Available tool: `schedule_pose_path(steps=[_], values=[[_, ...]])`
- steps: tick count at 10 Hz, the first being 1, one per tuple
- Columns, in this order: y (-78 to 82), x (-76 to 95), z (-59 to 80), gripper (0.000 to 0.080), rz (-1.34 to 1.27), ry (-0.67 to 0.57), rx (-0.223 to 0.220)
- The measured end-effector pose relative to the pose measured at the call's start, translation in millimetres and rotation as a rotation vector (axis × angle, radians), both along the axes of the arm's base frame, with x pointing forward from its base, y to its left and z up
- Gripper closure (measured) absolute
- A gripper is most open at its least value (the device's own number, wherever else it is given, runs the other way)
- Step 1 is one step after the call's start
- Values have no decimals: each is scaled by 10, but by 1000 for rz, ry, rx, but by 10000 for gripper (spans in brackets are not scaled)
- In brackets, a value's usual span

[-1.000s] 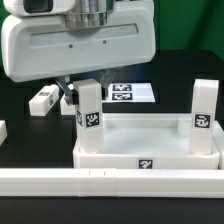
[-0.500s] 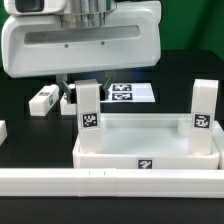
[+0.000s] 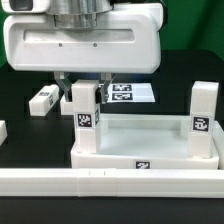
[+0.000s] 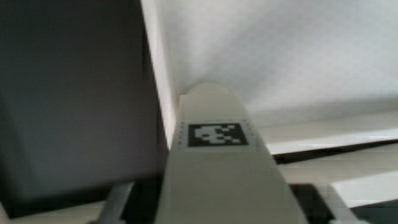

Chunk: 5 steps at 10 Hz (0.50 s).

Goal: Assemble desk

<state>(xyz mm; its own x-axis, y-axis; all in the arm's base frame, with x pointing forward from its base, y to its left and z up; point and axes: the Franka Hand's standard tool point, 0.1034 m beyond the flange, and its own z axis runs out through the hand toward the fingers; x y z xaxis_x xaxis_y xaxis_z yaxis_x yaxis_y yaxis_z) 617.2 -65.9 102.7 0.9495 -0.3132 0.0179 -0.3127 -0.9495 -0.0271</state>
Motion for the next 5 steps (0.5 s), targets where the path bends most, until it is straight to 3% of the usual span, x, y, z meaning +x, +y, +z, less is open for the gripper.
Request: schedule_pose_path(steps=[3, 5], values=[[-64, -4, 6, 509, -129, 2, -5], [-59, -5, 2, 248, -124, 2, -5]])
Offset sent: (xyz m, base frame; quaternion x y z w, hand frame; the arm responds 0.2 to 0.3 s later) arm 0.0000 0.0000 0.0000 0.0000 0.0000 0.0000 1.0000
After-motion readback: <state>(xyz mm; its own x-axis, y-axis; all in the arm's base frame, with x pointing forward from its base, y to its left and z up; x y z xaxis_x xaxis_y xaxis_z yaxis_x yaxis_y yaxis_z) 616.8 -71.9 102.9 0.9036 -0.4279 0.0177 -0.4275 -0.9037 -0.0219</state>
